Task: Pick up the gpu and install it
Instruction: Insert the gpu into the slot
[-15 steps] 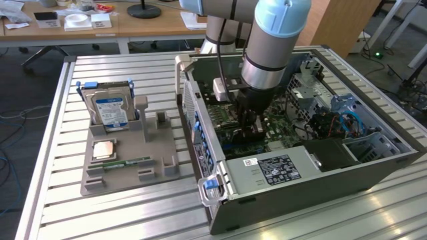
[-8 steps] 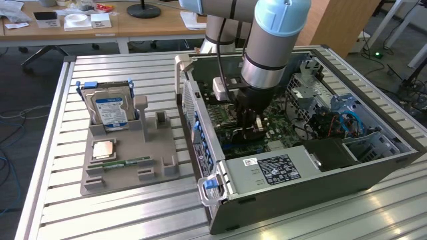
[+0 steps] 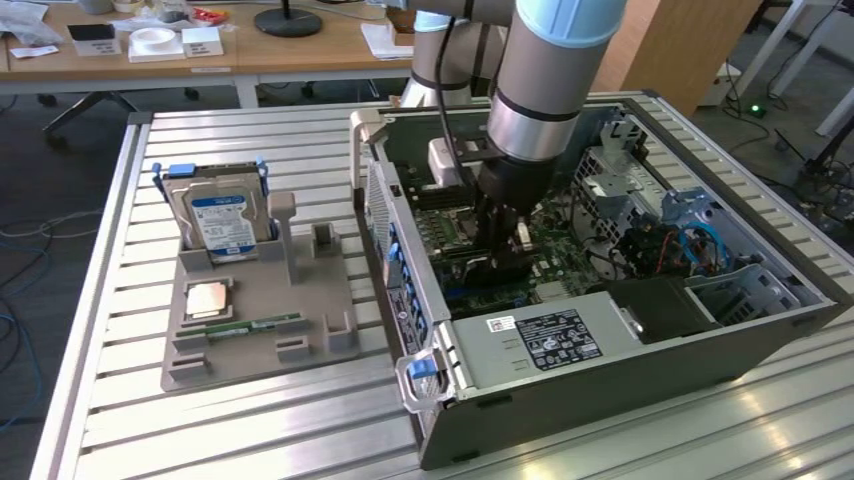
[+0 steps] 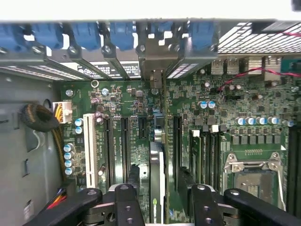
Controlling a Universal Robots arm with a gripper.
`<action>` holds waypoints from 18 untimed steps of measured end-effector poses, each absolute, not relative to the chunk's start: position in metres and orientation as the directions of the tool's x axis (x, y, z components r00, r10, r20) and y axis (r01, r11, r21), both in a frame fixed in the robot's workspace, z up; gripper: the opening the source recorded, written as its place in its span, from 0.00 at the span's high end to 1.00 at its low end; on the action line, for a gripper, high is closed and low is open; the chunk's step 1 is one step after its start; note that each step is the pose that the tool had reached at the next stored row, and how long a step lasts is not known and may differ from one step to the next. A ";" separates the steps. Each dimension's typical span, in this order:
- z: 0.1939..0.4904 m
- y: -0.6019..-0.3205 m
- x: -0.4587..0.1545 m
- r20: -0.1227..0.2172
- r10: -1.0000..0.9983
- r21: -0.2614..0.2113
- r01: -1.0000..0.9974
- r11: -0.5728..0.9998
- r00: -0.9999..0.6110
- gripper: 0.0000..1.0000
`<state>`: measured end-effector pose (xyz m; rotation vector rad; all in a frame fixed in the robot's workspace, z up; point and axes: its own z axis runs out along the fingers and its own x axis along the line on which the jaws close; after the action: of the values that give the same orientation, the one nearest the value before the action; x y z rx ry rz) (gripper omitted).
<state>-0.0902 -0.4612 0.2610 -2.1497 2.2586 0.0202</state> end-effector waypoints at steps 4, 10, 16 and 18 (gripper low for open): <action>0.273 -0.461 -0.090 -0.026 -0.998 -0.007 -0.999 0.050 -0.049 0.54; 0.288 -0.461 -0.090 -0.026 -0.998 -0.007 -0.999 0.050 -0.049 0.54; 0.303 -0.461 -0.090 -0.026 -0.998 -0.009 -0.999 0.049 -0.049 0.54; 0.306 -0.461 -0.090 -0.026 -0.998 -0.009 -0.999 0.049 -0.049 0.54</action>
<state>-0.0902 -0.4612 0.3059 -2.1483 2.2571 0.0179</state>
